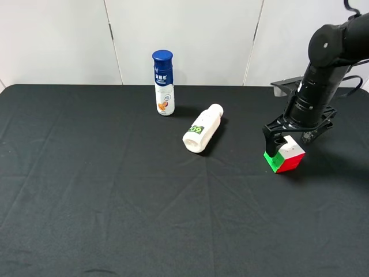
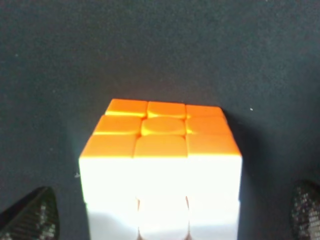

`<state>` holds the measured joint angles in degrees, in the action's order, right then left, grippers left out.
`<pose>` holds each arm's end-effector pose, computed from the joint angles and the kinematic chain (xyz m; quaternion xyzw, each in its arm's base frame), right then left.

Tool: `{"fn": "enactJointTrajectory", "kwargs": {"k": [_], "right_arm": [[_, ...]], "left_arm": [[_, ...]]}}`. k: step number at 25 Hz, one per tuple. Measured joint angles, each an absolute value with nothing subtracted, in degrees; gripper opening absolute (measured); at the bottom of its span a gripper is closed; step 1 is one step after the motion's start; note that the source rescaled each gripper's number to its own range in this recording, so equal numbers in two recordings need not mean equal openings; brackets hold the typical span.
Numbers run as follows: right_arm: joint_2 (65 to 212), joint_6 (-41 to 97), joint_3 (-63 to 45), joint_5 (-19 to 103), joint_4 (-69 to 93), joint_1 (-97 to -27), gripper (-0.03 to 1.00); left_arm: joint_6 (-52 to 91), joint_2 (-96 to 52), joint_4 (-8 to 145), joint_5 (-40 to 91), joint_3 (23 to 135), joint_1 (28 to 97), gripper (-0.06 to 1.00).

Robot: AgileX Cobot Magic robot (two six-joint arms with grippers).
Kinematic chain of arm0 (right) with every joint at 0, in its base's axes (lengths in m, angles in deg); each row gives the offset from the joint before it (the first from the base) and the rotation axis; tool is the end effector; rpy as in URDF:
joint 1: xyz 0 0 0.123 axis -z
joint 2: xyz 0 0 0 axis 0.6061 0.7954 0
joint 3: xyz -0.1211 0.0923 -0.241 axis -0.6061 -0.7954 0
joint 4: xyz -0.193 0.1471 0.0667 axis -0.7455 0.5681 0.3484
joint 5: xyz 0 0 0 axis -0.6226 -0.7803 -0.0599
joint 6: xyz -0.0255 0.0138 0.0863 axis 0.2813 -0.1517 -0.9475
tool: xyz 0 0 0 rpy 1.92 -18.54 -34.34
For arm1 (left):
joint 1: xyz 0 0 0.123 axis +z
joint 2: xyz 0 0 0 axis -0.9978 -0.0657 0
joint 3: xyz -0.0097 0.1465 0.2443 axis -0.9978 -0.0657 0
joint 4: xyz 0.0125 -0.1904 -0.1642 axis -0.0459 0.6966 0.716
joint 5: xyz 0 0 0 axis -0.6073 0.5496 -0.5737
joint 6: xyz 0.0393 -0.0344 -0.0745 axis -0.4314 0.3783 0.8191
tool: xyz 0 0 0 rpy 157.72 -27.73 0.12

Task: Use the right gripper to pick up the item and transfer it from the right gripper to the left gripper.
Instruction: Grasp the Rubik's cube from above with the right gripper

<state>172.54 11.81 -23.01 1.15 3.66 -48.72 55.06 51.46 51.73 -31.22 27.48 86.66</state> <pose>0.3350 0.0677 0.1616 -0.1573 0.9869 0.0013 0.0346 -0.0043 0.0048 0.2741 -0.0162 0.8547 0.0255 0.5182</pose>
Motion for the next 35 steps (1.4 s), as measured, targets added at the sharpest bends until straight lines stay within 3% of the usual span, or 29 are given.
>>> {"fn": "enactJointTrajectory", "kwargs": {"k": [18,20,22,26,35], "right_arm": [[176.97,11.81,-23.01,2.44,4.81,-48.72,1.00],[176.97,11.81,-23.01,2.57,4.81,-48.72,0.89],[176.97,11.81,-23.01,2.70,4.81,-48.72,0.66],[176.97,11.81,-22.95,2.86,4.98,-48.72,0.00],[176.97,11.81,-22.78,2.20,4.39,-48.72,0.01]], "left_arm": [[55.06,51.46,51.73,-31.22,27.48,86.66,0.96],[55.06,51.46,51.73,-31.22,27.48,86.66,0.96],[55.06,51.46,51.73,-31.22,27.48,86.66,0.96],[55.06,51.46,51.73,-31.22,27.48,86.66,0.96],[55.06,51.46,51.73,-31.22,27.48,86.66,0.96]]}}
